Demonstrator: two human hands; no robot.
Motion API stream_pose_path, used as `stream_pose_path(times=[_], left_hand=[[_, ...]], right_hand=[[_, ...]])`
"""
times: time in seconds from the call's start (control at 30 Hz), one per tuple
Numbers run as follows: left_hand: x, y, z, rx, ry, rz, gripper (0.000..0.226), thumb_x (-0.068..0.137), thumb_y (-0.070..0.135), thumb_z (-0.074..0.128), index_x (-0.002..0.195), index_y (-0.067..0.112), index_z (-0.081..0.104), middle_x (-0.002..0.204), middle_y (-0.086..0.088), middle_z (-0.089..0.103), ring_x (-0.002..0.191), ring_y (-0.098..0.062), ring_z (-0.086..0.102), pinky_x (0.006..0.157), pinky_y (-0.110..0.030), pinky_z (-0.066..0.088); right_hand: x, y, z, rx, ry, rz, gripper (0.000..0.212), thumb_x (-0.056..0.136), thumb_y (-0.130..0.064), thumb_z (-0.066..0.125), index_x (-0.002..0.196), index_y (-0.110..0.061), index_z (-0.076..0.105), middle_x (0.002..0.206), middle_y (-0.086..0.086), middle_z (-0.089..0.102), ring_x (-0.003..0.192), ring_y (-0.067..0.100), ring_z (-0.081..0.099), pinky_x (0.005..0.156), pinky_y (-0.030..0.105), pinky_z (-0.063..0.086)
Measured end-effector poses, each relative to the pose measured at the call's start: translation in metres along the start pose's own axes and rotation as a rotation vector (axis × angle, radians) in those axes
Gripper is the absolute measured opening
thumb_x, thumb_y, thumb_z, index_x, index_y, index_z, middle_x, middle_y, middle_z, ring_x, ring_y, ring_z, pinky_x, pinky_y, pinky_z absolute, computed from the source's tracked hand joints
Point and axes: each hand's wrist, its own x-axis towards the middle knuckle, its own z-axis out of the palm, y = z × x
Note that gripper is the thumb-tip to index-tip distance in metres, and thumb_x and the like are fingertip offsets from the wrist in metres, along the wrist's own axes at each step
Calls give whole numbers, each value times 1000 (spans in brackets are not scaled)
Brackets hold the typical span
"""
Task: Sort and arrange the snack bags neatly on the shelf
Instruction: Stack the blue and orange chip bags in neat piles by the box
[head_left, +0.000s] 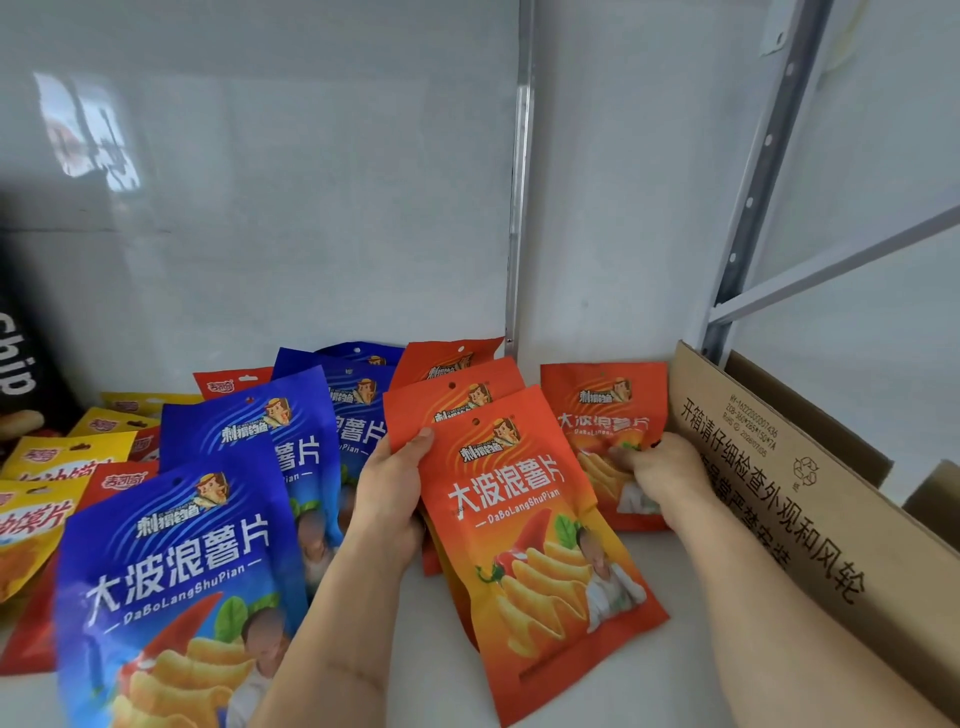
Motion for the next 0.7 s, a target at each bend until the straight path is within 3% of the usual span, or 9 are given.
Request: stream_pose_path(times=[0.1, 0.37, 0.5, 0.53, 0.6, 0.7], left_hand=[[0, 2, 1, -17, 4, -26, 11, 95, 21, 68, 104, 26, 63, 79, -1, 79, 69, -24, 77, 56, -37, 60], [2, 6, 0, 7, 38, -53, 19, 93, 27, 70, 111, 25, 63, 96, -9, 77, 78, -30, 76, 64, -45, 62], [3, 12, -2, 36, 19, -66, 25, 93, 29, 70, 117, 23, 64, 96, -12, 78, 81, -34, 76, 72, -54, 62], [3, 13, -2, 46, 4, -70, 25, 93, 29, 70, 117, 24, 64, 96, -13, 78, 82, -35, 76, 73, -54, 62], [2, 14, 0, 53, -11, -66, 25, 94, 29, 69, 118, 23, 64, 96, -13, 78, 82, -35, 76, 71, -53, 62], [2, 13, 2, 71, -5, -39, 24, 95, 30, 67, 117, 23, 63, 96, -12, 79, 81, -34, 77, 68, -50, 63]], right_hand=[[-11, -9, -16, 100, -36, -112, 4, 86, -13, 74, 88, -13, 71, 79, 2, 69, 69, 17, 63, 70, 30, 48], [-42, -46, -78, 169, 100, -381, 14, 90, -26, 69, 103, -21, 67, 95, -6, 72, 86, 14, 69, 80, 34, 53], [-67, -47, -92, 287, -55, -366, 13, 88, -22, 72, 100, -23, 66, 80, -11, 73, 65, 2, 69, 56, 21, 50], [-71, -43, -92, 290, -64, -359, 14, 88, -20, 71, 100, -22, 66, 82, -10, 73, 65, 3, 69, 57, 22, 49], [-76, -38, -90, 246, 54, -376, 15, 89, -22, 70, 103, -21, 64, 91, -8, 72, 78, 9, 69, 67, 29, 51], [-82, -35, -85, 197, 269, -461, 17, 89, -28, 69, 102, -27, 59, 91, -16, 66, 83, 2, 62, 75, 31, 47]])
